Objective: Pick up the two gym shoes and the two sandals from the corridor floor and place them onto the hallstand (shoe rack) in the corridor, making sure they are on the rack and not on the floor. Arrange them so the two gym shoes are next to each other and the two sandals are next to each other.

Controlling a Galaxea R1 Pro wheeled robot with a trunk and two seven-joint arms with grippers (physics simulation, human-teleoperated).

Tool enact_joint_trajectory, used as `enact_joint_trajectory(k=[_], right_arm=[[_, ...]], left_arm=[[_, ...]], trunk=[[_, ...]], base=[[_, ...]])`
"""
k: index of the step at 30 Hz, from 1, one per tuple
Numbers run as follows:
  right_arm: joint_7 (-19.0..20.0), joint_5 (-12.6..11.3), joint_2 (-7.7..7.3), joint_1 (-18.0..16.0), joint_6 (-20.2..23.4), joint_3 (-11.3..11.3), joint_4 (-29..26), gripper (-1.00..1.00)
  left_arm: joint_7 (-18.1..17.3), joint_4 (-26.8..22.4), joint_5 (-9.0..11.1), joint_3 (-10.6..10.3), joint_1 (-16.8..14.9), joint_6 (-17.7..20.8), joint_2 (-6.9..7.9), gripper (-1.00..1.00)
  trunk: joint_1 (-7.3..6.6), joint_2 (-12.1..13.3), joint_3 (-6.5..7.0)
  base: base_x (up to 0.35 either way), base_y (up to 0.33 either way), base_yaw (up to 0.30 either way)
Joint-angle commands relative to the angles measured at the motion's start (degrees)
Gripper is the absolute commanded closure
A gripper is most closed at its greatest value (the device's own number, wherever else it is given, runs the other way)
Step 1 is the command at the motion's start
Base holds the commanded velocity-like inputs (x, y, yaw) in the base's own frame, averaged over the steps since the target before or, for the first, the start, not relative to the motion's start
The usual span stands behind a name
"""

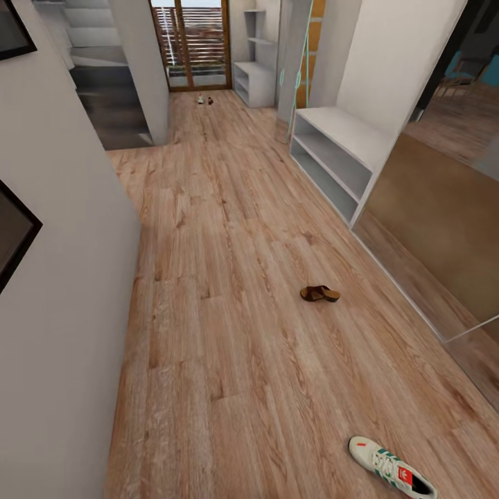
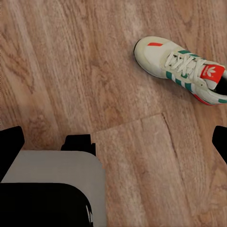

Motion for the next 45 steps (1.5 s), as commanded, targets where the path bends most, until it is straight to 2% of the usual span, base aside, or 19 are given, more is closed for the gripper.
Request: enact_joint_trajectory(k=[1, 7, 18, 45], right_arm=[[0.0, -0.5, -0.01, 0.0, -0.2, 0.1, 0.0, -1.00], [0.0, -0.5, -0.02, 0.0, -0.2, 0.1, 0.0, -1.00], [-0.1, -0.5, -0.02, 0.0, -0.3, 0.2, 0.0, -1.00], [-0.1, -0.4, 0.04, 0.0, -0.2, 0.1, -0.2, -1.00]], left_arm=[[-0.1, 0.0, 0.4, 0.0, 0.0, -0.2, 0.00, -1.00], [-0.1, 0.0, 0.4, 0.1, 0.0, -0.2, 0.00, -1.00], [-0.1, 0.0, 0.4, 0.1, 0.0, -0.2, 0.00, -1.00], [-0.1, -0.7, 0.2, -0.1, -0.8, 0.6, 0.05, -1.00]], trunk=[[0.00, 0.0, -0.03], [0.00, 0.0, -0.03], [2.41, -4.4, -1.82], [8.34, -15.3, -5.00]], base=[[0.002, 0.000, 0.000], [0.000, 0.000, 0.000], [0.000, 0.000, 0.048], [0.000, 0.000, 0.179]])
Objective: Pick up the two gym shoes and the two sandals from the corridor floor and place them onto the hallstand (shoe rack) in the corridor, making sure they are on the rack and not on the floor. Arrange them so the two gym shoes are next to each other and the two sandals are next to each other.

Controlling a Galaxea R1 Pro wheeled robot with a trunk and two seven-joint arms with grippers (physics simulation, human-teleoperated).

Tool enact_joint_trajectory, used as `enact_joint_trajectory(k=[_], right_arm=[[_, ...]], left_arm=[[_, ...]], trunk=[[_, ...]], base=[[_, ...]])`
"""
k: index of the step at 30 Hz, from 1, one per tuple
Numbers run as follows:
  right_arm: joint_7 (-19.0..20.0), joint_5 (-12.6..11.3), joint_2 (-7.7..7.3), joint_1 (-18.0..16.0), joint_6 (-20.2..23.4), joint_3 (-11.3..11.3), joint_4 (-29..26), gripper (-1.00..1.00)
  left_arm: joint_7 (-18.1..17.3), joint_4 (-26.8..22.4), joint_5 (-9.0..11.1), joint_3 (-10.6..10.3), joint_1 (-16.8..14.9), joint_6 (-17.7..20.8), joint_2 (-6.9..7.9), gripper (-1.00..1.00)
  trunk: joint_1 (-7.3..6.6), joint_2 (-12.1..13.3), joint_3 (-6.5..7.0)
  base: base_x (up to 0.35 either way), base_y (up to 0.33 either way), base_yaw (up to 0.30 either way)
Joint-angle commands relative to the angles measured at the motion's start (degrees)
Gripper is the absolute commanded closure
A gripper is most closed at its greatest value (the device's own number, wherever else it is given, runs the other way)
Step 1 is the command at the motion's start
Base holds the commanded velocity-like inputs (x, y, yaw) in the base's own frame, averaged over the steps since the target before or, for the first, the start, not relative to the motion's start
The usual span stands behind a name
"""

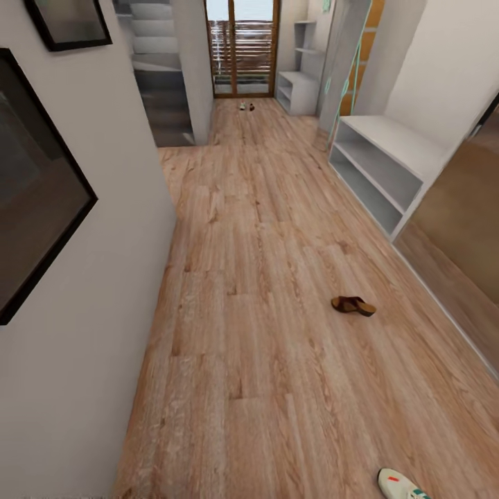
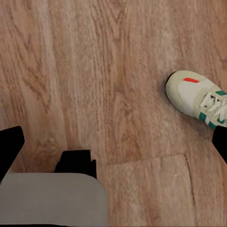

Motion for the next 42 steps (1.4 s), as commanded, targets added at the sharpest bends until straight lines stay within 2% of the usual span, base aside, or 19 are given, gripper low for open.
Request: enact_joint_trajectory(k=[1, 4, 5, 12, 13, 18, 19, 21, 25, 30, 34, 42], right_arm=[[0.0, -0.5, -0.01, 0.0, -0.2, 0.1, -0.1, -1.00], [0.0, -0.5, 0.00, -0.1, -0.2, 0.2, -0.8, -1.00], [0.0, -0.5, 0.01, -0.8, -0.1, 0.2, -3.1, -1.00], [0.0, -0.5, -0.04, -3.6, 0.2, 0.2, -8.2, -1.00], [0.0, -0.4, -0.06, -5.5, 0.5, 0.2, -9.6, -1.00], [0.0, -0.3, -0.07, -10.8, 2.1, 0.2, -10.5, -1.00], [0.0, -0.4, -0.07, -13.4, 3.6, 0.2, -10.5, -1.00], [0.0, -0.4, -0.07, -14.8, 4.6, 0.2, -10.5, -1.00], [-0.1, -0.4, -0.08, -16.7, 6.2, 0.2, -10.1, -1.00], [-0.1, -0.5, -0.08, -17.2, 6.5, 0.2, -7.3, -1.00], [0.0, -0.5, -0.29, -17.3, 6.5, 0.2, -2.8, -1.00], [0.0, -0.5, -0.93, -17.3, 6.3, 0.1, -0.6, -1.00]], left_arm=[[-0.1, 0.0, 0.4, 0.0, -0.3, 0.0, -0.01, -1.00], [-0.1, -0.5, 0.2, -0.1, -1.5, 0.2, -0.06, -1.00], [0.0, -1.1, 0.0, -0.2, -4.5, 0.8, -0.13, -1.00], [0.0, -1.5, -0.4, -0.7, -11.0, 5.3, -0.58, -1.00], [-0.1, -1.6, -0.8, -1.0, -13.6, 8.3, -0.82, -1.00], [-0.1, -1.6, -2.0, -1.3, -18.1, 11.9, -1.03, -1.00], [-0.1, -1.6, -2.7, -1.4, -19.3, 12.6, -1.06, -1.00], [-0.1, -1.6, -3.1, -1.4, -19.8, 12.9, -1.04, -1.00], [-0.1, -1.0, -3.8, -1.4, -20.1, 12.9, -0.90, -1.00], [-0.1, -0.3, -4.0, -1.4, -19.9, 12.0, -0.85, -1.00], [-0.1, 0.7, -4.0, -1.5, -19.7, 8.4, -0.78, -1.00], [-0.2, 1.8, -4.0, -1.5, -19.4, 6.1, -0.88, -1.00]], trunk=[[0.22, -0.4, -0.16], [0.88, -1.6, -0.53], [1.10, -2.0, -0.66], [2.64, -4.8, -1.55], [2.86, -5.2, -1.68], [3.95, -7.2, -2.31], [4.17, -7.6, -2.44], [4.61, -8.5, -2.69], [4.61, -8.5, -2.47], [4.61, -8.5, -2.19], [4.61, -8.5, -1.96], [6.37, -11.7, -2.86]], base=[[0.000, 0.000, 0.217], [0.000, 0.000, 0.225], [0.000, 0.000, 0.234], [0.000, 0.000, 0.236], [0.000, 0.000, 0.237], [0.000, 0.000, 0.238], [0.000, 0.000, 0.238], [0.000, 0.000, 0.238], [0.000, 0.000, 0.237], [0.000, 0.000, 0.233], [0.000, 0.000, 0.225], [0.000, 0.000, 0.154]])
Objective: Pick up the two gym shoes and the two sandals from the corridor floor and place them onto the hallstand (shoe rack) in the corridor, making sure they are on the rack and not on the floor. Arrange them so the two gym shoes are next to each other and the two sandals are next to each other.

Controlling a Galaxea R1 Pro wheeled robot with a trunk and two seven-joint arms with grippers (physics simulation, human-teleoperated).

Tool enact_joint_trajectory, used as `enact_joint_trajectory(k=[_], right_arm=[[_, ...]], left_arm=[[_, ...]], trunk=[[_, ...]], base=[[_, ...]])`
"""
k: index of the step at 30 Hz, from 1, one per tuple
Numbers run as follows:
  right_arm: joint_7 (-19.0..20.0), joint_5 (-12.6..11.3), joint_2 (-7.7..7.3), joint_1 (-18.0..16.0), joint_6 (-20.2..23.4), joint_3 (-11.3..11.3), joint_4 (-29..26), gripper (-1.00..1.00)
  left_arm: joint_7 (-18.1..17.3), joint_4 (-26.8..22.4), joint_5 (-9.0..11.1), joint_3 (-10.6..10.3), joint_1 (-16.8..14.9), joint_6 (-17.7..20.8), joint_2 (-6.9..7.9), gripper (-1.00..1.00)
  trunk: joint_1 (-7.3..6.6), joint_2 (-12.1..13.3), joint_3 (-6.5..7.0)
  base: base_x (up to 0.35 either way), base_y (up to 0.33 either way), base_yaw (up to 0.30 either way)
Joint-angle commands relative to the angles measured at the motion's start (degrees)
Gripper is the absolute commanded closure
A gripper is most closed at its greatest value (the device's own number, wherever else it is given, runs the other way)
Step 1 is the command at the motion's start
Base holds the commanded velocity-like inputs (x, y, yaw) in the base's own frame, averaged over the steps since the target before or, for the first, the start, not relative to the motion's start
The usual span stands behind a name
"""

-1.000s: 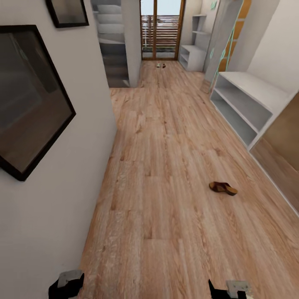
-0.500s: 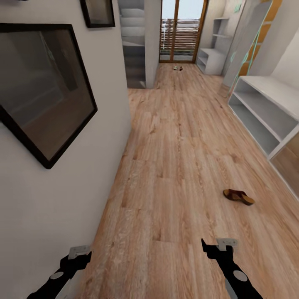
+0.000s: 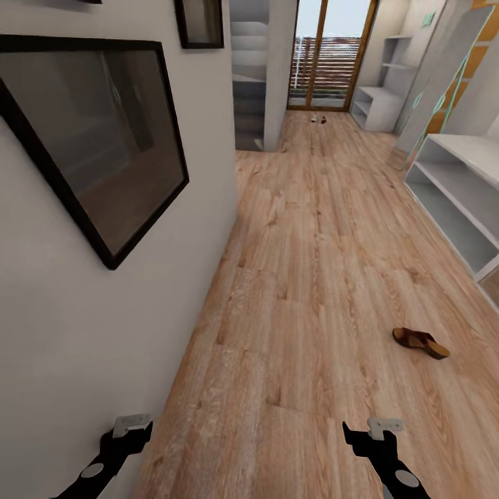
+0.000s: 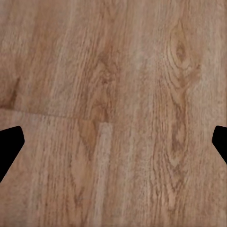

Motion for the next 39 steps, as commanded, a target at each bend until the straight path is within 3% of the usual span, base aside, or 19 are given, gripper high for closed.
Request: enact_joint_trajectory(k=[1, 10, 39], right_arm=[[0.0, -0.5, -0.02, 0.0, -0.2, 0.1, 0.2, -1.00], [0.0, -0.7, -0.07, 0.0, -0.3, -0.1, 5.3, -1.00], [-0.1, -0.7, 0.42, 0.0, -0.3, 0.1, 5.8, -1.00]], left_arm=[[0.0, 0.1, 0.5, 0.3, 0.0, -0.2, -0.01, -1.00], [0.0, 0.1, 0.5, -0.8, 0.0, -0.3, -0.15, -1.00], [0.0, 0.1, 0.6, -1.0, 0.0, -0.4, -0.82, -1.00]], trunk=[[0.22, -0.4, -0.14], [2.20, -4.0, -1.03], [8.57, -15.7, -5.01]], base=[[0.000, 0.000, 0.046], [0.000, 0.000, -0.106], [0.000, 0.000, -0.171]])
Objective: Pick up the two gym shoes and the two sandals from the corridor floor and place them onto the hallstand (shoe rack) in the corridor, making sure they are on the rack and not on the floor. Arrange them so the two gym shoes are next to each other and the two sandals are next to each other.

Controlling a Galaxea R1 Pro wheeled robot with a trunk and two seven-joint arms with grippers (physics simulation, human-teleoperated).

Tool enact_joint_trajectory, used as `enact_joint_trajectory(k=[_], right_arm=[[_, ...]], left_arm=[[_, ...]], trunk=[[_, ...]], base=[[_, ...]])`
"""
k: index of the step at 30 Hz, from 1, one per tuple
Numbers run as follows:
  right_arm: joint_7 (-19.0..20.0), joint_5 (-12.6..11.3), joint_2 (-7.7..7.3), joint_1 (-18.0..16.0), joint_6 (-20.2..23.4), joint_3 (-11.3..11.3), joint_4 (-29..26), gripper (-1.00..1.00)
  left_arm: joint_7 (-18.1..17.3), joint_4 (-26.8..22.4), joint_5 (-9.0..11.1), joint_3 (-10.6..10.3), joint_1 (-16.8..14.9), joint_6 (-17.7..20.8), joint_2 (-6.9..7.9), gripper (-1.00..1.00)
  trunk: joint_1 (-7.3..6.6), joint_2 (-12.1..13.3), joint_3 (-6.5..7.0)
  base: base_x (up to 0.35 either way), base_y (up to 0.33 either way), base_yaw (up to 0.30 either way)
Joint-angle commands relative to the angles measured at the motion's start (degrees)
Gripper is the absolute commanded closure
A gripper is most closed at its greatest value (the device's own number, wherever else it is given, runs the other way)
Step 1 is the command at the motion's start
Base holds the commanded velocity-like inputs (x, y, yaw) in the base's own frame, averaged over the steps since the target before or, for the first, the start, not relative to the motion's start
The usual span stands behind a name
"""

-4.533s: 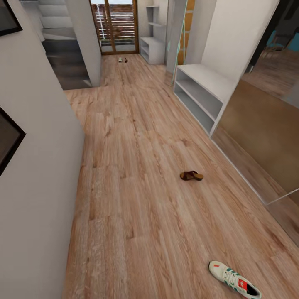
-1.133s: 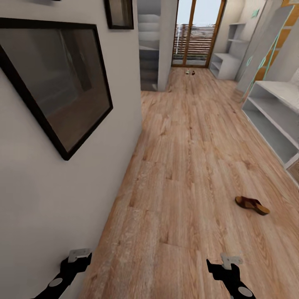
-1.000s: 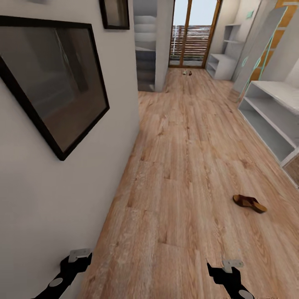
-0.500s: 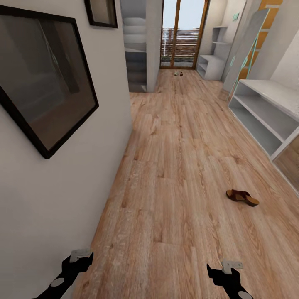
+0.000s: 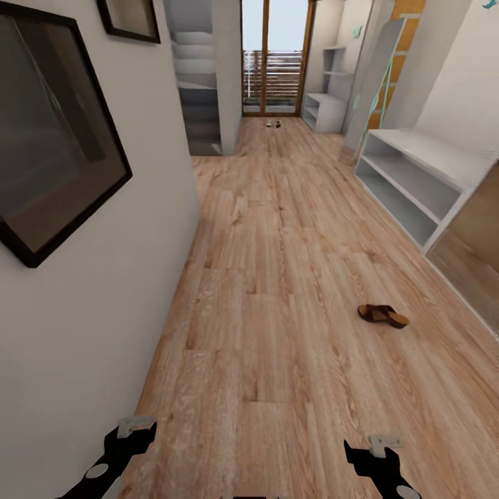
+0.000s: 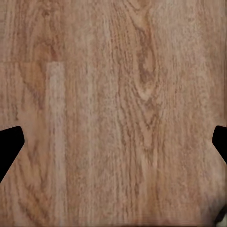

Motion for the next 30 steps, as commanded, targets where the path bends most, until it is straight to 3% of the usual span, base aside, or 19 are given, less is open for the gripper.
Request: enact_joint_trajectory(k=[1, 13, 23, 30], right_arm=[[0.0, -0.5, 0.01, 0.0, -0.2, 0.1, 0.0, -1.00], [0.0, -0.5, 0.11, 0.0, -0.2, 0.0, -0.2, -1.00], [0.1, -0.4, 0.14, 0.0, -0.2, 0.1, -0.2, -1.00], [0.3, -0.3, 0.10, -0.1, -0.2, 0.2, -0.1, -1.00]], left_arm=[[-0.1, 0.0, 0.4, 0.0, 0.0, -0.2, 0.00, -1.00], [-0.1, 0.0, 0.4, 0.0, 0.0, -0.2, -0.02, -1.00], [-0.1, 0.0, 0.4, 0.0, 0.0, -0.2, -0.08, -1.00], [-0.1, 0.0, 0.4, 0.0, 0.0, -0.3, -0.28, -1.00]], trunk=[[0.22, -0.4, -0.16], [2.85, -5.2, -1.61], [5.05, -9.3, -3.21], [5.05, -9.3, -3.19]], base=[[0.000, 0.000, -0.233], [0.000, 0.000, -0.226], [0.000, 0.000, -0.071], [0.000, 0.000, -0.011]])
